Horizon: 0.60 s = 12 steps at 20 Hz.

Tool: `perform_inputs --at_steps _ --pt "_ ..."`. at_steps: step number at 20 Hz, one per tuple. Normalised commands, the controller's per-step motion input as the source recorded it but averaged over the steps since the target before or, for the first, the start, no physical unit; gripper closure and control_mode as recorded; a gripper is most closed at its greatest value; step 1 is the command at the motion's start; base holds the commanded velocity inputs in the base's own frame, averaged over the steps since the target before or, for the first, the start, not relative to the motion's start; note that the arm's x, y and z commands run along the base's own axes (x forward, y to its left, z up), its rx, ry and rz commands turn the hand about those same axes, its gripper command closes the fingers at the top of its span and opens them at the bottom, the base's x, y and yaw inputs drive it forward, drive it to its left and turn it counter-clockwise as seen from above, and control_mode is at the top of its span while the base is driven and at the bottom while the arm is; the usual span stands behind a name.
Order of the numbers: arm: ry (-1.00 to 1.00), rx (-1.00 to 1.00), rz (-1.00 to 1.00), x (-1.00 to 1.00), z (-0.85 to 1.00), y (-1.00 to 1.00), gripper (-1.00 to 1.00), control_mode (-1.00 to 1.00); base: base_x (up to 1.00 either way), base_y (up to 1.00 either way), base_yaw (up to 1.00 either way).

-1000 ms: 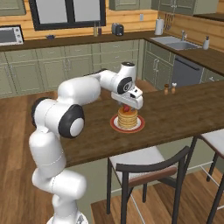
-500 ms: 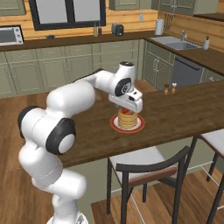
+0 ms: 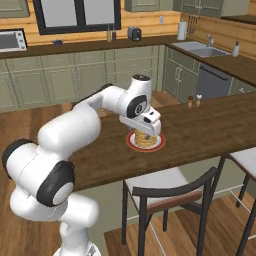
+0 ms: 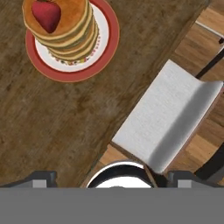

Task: Take the strawberry from the fridge and place it on top of the pancake, located on the dining counter.

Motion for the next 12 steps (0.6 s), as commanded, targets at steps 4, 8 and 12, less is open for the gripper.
perform_inputs --at_steps 4,8,12 --pt "0.00 0.00 0.00 -0.45 0.26 0.11 -1.00 -1.00 0.00 0.00 0.00" --pt "0.00 0.00 0.00 -0.39 0.32 0.18 -1.00 -1.00 0.00 0.00 0.00" --pt "0.00 0.00 0.00 -0.30 0.26 0.31 -1.00 -1.00 0.00 0.00 0.00"
